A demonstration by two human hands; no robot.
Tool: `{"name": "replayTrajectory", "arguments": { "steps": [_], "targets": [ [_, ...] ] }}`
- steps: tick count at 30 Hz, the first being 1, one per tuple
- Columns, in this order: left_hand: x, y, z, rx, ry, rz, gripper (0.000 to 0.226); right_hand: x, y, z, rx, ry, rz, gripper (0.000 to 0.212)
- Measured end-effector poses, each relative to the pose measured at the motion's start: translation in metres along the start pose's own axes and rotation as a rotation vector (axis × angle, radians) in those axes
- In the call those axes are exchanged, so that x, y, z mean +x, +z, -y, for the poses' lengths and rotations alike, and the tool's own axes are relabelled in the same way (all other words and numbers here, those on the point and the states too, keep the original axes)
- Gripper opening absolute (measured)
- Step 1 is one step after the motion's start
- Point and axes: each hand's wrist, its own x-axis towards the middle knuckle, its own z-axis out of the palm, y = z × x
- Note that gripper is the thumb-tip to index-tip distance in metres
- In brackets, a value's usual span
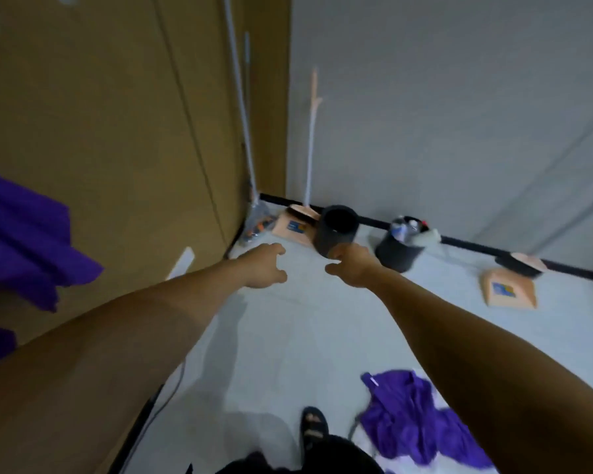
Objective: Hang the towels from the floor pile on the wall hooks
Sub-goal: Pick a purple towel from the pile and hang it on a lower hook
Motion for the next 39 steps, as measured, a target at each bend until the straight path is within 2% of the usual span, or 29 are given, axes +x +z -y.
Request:
{"name": "replayTrajectory", "arguments": {
  "steps": [3, 8, 13, 18, 23, 30, 32, 39],
  "targets": [
    [0.005, 0.035, -0.039, 0.079, 0.105, 0.082, 0.071, -0.048, 0.01, -0.042, 0.054, 0.138, -0.039, 0.041],
    [-0.002, 0.1, -0.09, 0.199, 0.168, 0.274, 0.073, -0.127, 0.029, -0.101, 0.097, 0.315, -0.059, 0.048],
    [-0.002, 0.149, -0.157, 0.272, 0.266, 0.326, 0.071, -0.191, 0.034, -0.165, 0.163, 0.475, -0.109, 0.051],
    [0.002, 0.213, -0.22, 0.313, 0.323, 0.37, 0.068, -0.233, 0.05, -0.242, 0.239, 0.534, -0.118, 0.049],
    [0.004, 0.298, -0.259, 0.296, 0.253, 0.46, 0.067, -0.247, 0.08, -0.331, 0.282, 0.538, -0.045, 0.041],
    [0.047, 0.425, -0.242, 0.262, 0.097, 0.461, 0.055, -0.212, 0.167, -0.443, 0.343, 0.562, 0.089, 0.032],
    [0.069, 0.473, -0.222, 0.246, 0.039, 0.47, 0.054, -0.19, 0.213, -0.473, 0.372, 0.577, 0.132, 0.029],
    [0.156, 0.63, -0.132, 0.243, -0.079, 0.466, 0.054, -0.113, 0.389, -0.561, 0.368, 0.63, 0.257, 0.039]
  ]
}}
